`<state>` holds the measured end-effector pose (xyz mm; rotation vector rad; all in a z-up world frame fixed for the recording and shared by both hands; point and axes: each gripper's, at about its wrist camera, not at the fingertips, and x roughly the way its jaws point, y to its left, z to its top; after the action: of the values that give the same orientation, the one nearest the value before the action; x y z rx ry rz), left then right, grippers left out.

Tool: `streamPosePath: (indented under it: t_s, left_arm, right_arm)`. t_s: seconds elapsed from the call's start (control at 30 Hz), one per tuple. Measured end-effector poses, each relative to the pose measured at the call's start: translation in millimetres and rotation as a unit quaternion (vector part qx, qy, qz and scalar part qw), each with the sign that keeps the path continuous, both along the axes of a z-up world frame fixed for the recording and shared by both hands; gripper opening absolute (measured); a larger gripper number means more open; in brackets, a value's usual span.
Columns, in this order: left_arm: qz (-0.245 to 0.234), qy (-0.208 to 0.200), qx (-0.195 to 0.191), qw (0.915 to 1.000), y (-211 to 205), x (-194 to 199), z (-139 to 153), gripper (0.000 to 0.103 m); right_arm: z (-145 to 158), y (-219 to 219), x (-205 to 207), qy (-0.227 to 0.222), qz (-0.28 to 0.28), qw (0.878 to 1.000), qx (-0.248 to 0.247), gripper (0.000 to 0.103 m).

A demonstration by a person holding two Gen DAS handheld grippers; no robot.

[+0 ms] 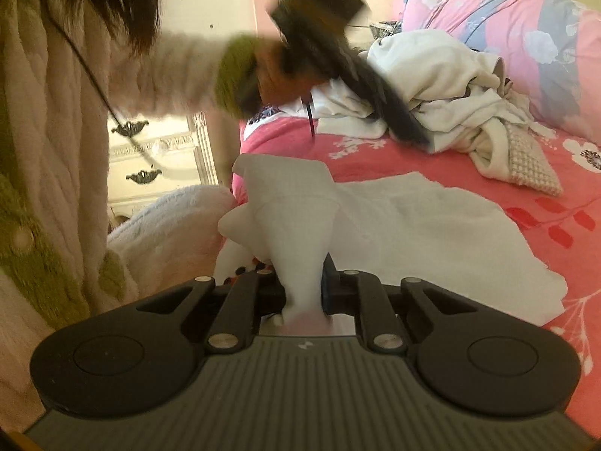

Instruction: Fold clothes

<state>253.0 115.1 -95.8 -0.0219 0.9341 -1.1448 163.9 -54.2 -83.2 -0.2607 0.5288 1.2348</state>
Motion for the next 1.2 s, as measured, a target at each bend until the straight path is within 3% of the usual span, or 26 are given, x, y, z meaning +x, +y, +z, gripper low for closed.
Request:
streamPosePath:
  t_s: [0.07,0.2,0.33,0.4,0.5,0.6,0.73,0.8,0.9,0.97,1.13,1.2]
  left_arm:
    - [-0.014,0.044,0.018,0.9988,-2,7,-25,0.021]
    - [0.006,0.132,-0.014,0.9911,8,27,-43,0.024]
    - [0.029,0.219,-0.048,0.974,19,47,-60,0.035]
    - [0.066,0.255,-0.08,0.9614,34,60,-64,0.046]
    - [0.129,0.262,-0.132,0.9473,63,70,-60,0.057]
    - [0.191,0.266,-0.183,0.9271,94,79,-56,0.062]
    - [0.277,0.214,-0.209,0.9133,137,77,-34,0.064]
    - [0.31,0.165,-0.207,0.9132,154,64,-13,0.065]
    - [0.328,0.079,-0.189,0.9222,163,34,22,0.073]
    - [0.327,0.032,-0.176,0.9278,158,12,39,0.075]
    - [0.282,-0.072,-0.097,0.9518,109,-40,51,0.078]
    - [0.271,-0.117,-0.042,0.9544,82,-51,44,0.077]
  right_arm:
    - [3,-5,4,0.007,-0.004,1.0,0.012,0.011]
    - [6,-22,30,0.054,-0.025,0.996,0.068,0.01]
    - [6,-43,71,0.117,-0.05,0.981,0.146,0.01]
    - [4,-53,93,0.148,-0.068,0.972,0.172,0.01]
    - [-3,-66,123,0.194,-0.089,0.956,0.2,0.01]
    - [-13,-72,145,0.237,-0.103,0.941,0.22,0.01]
    - [-30,-74,171,0.287,-0.126,0.921,0.23,0.01]
    - [-42,-74,184,0.305,-0.146,0.914,0.224,0.01]
    - [-62,-75,203,0.335,-0.18,0.9,0.214,0.012]
    - [-79,-79,213,0.367,-0.206,0.88,0.218,0.015]
    - [-93,-88,215,0.394,-0.27,0.843,0.246,0.041]
    - [-88,-94,206,0.384,-0.29,0.833,0.273,0.051]
